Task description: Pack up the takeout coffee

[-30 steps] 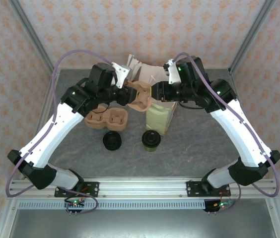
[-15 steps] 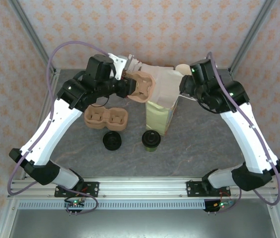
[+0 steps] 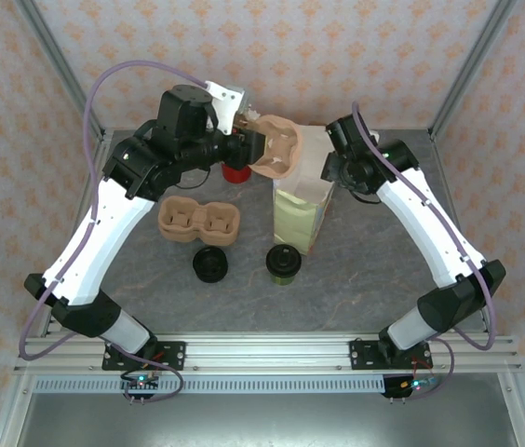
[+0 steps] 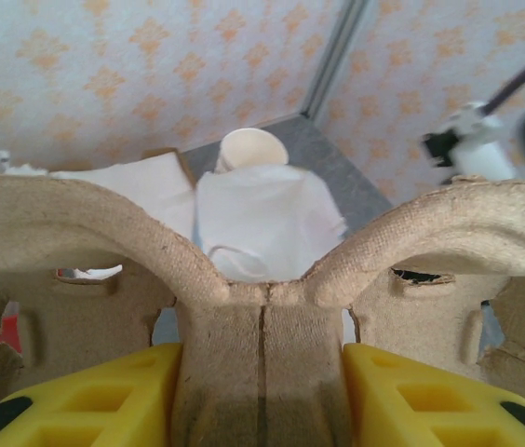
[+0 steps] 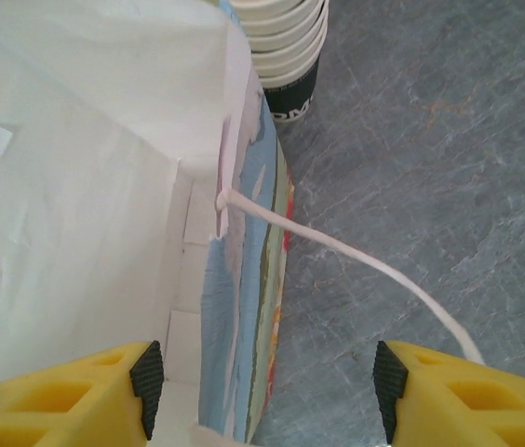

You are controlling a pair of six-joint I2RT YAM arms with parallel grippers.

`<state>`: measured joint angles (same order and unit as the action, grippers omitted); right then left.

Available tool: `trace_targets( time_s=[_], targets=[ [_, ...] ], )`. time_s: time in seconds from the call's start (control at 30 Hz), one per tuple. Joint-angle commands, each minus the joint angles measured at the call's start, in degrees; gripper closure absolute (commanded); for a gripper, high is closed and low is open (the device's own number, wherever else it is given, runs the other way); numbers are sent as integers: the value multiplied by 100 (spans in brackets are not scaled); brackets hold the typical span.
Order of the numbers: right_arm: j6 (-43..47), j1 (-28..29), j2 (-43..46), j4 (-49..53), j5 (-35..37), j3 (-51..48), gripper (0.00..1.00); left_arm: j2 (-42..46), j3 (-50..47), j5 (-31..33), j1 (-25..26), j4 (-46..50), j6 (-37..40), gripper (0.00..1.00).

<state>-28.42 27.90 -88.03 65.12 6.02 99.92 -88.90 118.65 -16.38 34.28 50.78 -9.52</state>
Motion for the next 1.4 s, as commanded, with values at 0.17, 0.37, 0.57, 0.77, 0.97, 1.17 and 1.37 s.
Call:
trace_targets(
  time_s=[0.17,0.37,0.57,0.77,0.97,1.17,1.37],
  targets=[
    [-177,-159,-34,-316,-391,-280,45,-168,393,-448,105,-102,-136,54],
    [-53,-274,53,-474,-525,-344,78,-314,627,-515,255,-120,-120,54],
    [504,-287,382,-211,-116,3,100,-623,1064,-644,533,-136,-94,54],
    [1159,-453,916,239,-36,204,100,-926,1405,-857,779,-324,-201,54],
    [1781,-795,1548,410,-334,-283,100,-1157,1415,-1263,861,-528,-186,54],
    [2454,-1029,2194,205,-857,-1002,100,-1472,1524,-2112,861,-501,177,54],
    [2864,-1121,2317,290,-1289,-1149,100,-1920,2078,-2960,863,-122,573,54]
  ],
)
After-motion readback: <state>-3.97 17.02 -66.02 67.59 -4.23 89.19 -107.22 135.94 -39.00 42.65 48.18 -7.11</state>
